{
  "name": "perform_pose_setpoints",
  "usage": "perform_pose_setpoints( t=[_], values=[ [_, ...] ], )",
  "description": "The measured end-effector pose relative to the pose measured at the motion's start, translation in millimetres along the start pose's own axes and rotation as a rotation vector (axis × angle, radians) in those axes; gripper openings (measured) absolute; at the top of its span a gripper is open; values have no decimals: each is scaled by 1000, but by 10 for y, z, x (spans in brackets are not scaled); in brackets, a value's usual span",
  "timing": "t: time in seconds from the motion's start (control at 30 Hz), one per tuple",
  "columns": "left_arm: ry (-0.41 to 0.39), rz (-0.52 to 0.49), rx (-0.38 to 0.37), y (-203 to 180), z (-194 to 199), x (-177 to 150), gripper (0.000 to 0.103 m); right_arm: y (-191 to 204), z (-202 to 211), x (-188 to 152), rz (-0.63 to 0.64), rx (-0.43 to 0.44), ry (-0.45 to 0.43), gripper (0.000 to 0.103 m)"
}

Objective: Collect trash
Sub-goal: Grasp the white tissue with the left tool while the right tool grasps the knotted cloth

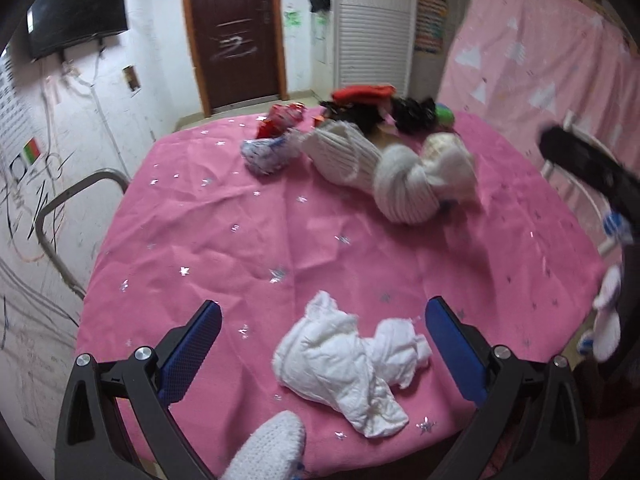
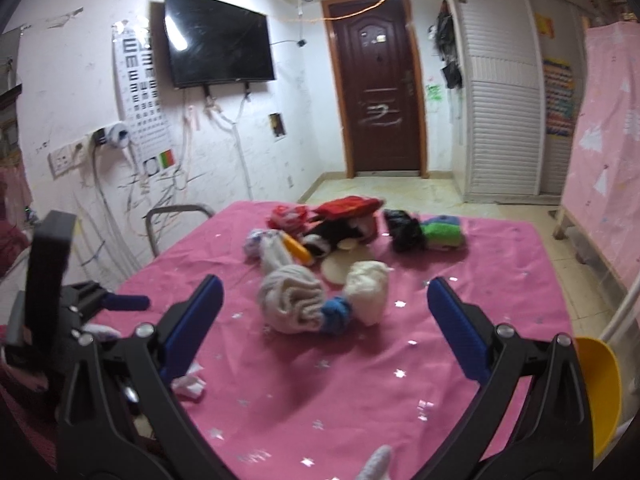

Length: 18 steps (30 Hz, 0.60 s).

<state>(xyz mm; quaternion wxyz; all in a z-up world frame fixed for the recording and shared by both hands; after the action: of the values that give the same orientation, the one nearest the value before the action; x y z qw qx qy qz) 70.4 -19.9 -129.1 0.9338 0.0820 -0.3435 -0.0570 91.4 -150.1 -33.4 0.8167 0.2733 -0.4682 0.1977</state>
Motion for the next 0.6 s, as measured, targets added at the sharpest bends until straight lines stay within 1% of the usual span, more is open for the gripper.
perform_pose_setpoints(
  t=[0.03, 0.1, 0.17, 0.2, 0.23, 0.3, 0.33, 0.37, 0.47, 0.53, 0.57, 0.6],
  values=[
    [3, -17, -5, -31, -13, -20, 91, 27, -43, 12, 5, 17, 9, 98],
    [14, -35, -16, -67, -45, -53, 80, 77, -119, 30, 14, 41, 27, 98],
    [41, -51, -30, -100, -112, -96, 54, 122, -215, 42, 27, 57, 51, 98],
    [54, -57, -35, -116, -149, -121, 51, 144, -261, 53, 35, 61, 63, 98],
    [50, -60, -36, -120, -151, -120, 49, 165, -320, 64, 45, 67, 78, 98],
    [41, -70, -44, -128, -129, -123, 42, 184, -397, 77, 55, 71, 103, 98],
    [32, -73, -48, -133, -121, -121, 28, 189, -462, 89, 60, 76, 124, 98],
    [29, -73, -47, -130, -119, -118, 18, 190, -507, 97, 63, 81, 140, 98],
    [15, -76, -62, -138, -110, -111, 13, 183, -686, 115, 84, 90, 207, 98],
    [6, -64, -73, -129, -106, -88, 12, 203, -796, 115, 105, 91, 253, 97],
    [1, -56, -75, -95, -109, -71, 12, 229, -857, 116, 121, 99, 280, 90],
    [-6, -47, -73, -64, -106, -50, 12, 246, -916, 113, 134, 102, 304, 85]
  ],
)
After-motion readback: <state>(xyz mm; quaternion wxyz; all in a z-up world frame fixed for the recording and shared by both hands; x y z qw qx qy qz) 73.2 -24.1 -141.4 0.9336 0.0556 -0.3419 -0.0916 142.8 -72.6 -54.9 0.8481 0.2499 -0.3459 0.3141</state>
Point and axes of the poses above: each gripper's, at about its wrist camera, not at the fingertips, and z roughly against the way its jaws point, y to its left, x to its top, the point moved 6 cm from there along -z, roughly the way its jaws point, and after that the axes turned 12 degrees about x, right-handed, at the moved point
